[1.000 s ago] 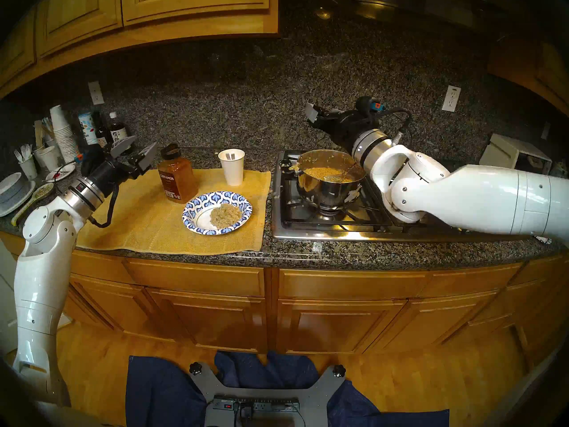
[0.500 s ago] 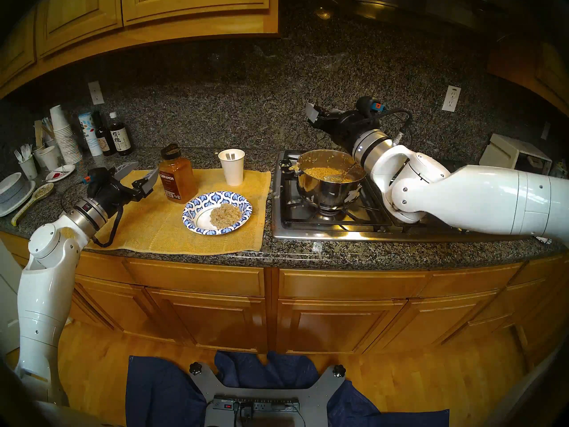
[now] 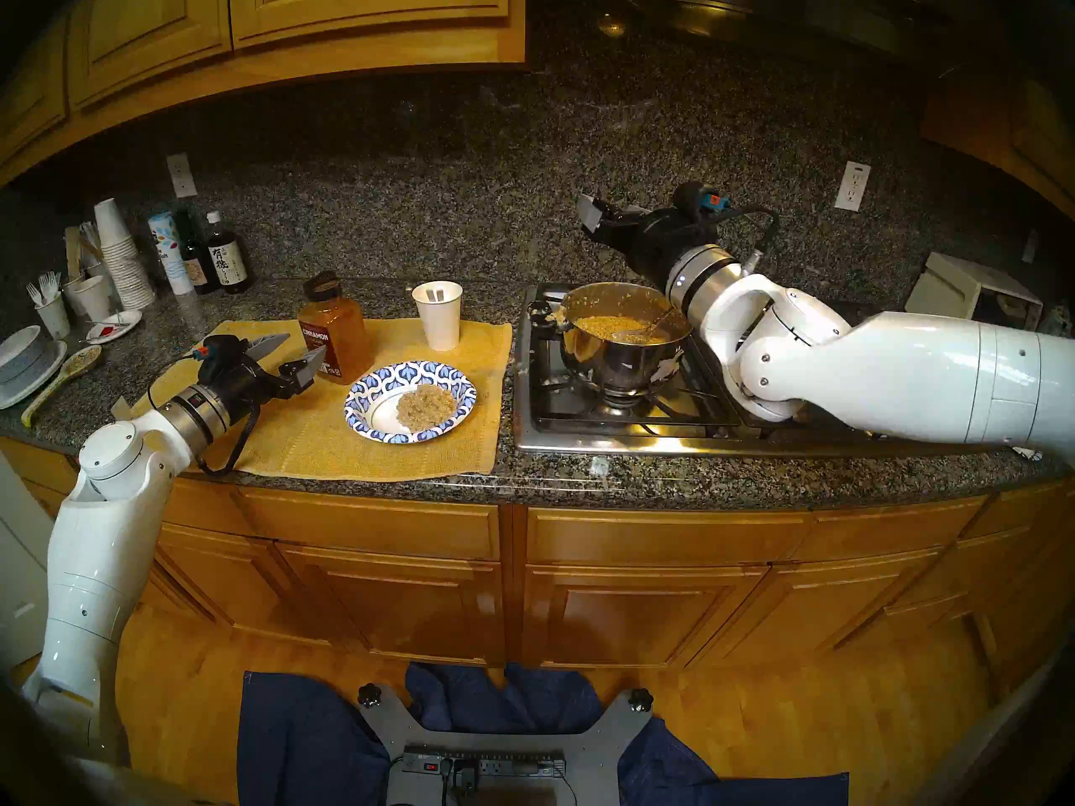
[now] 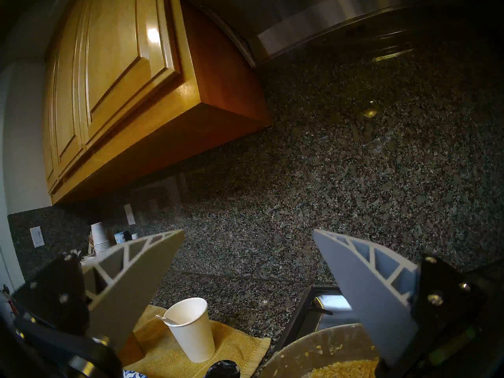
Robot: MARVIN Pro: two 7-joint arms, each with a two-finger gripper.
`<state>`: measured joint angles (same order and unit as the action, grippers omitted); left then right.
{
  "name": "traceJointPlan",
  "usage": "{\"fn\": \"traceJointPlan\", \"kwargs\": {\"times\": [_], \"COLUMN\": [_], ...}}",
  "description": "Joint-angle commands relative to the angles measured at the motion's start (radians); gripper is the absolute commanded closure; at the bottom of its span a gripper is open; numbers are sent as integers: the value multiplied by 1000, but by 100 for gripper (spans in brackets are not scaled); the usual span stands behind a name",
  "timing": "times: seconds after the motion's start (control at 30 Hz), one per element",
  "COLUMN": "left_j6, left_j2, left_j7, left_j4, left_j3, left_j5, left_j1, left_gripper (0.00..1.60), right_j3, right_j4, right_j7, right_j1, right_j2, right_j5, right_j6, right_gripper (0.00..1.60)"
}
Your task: Scoop oatmeal into bowl, add cinnamon, and put a spoon inside bowl
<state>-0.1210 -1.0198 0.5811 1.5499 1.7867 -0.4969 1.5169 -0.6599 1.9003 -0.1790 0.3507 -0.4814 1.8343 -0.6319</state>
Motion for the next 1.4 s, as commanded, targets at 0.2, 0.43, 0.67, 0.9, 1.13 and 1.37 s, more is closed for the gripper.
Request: {"fn": "traceJointPlan", "kwargs": {"times": [0.2,0.43,0.67,0.9,1.13,1.37], "left_j6": [20,25,29,32,37,40], "left_j2": [3,4,2,-3,-4,2], "left_j7": [12,24,19,20,16,4], "left_j4": [-13,-14,-36,-49,-70,-109], "left_j3": [-31,-39,-44,-61,-77,-100], "left_j5": [-6,-14,-5,2,12,35], "left_j1": [-120,-117,-123,-143,-159,-196], "left_gripper": [0,0,0,0,0,0], "right_j3": [28,28,28,28,28,28], "right_j4": [2,2,2,2,2,2], "right_j7": [0,0,-1,0,0,0], "right_j1": [31,31,31,31,31,31], "right_j2": [1,1,1,1,1,1], "right_j5": [-4,-4,-4,-4,-4,-4], "right_j6": [-14,-15,-15,-15,-15,-15], "right_gripper": [0,0,0,0,0,0]}}
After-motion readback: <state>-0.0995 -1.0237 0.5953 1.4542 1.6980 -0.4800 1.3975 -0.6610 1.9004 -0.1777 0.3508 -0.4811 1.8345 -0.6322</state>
